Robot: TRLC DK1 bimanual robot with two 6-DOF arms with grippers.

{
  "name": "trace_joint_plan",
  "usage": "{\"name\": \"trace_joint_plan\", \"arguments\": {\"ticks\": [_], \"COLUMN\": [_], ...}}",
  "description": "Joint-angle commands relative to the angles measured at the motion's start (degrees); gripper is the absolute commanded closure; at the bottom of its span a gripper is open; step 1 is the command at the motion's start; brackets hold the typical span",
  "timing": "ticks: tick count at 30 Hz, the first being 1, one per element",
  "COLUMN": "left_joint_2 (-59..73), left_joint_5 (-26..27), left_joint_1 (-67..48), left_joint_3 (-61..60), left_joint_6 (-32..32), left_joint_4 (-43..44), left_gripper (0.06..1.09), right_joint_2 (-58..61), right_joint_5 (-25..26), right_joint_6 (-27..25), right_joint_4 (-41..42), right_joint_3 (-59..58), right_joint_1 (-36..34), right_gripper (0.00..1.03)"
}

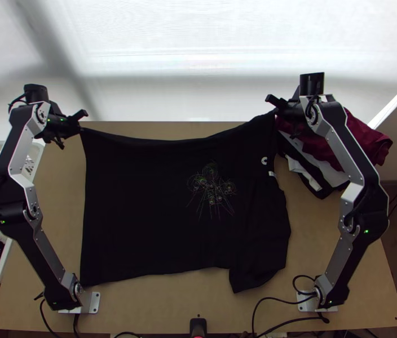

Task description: Fold the t-shirt

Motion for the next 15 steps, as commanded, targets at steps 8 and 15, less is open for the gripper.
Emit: {"name": "trace_joint_plan", "arguments": {"ticks": [8,15], "left_joint_2": [-4.1,-7.9], "left_joint_5": [3.1,4.0], "left_joint_1": [0.8,2.6], "left_joint_3": [-2.0,-7.2], "left_joint_6": [3.6,4.6], "left_joint_4": [-10.5,-9.6], "left_gripper": [1.05,1.05], "right_joint_2": [-0.5,-4.0], "right_joint_5": [0.5,0.5], "right_joint_6": [-2.3,-4.5], "right_joint_4": [-10.1,-13.7], "right_joint_3": [4.3,0.6], "right_joint_1": [0.3,1.5], "right_gripper": [1.0,1.0]}}
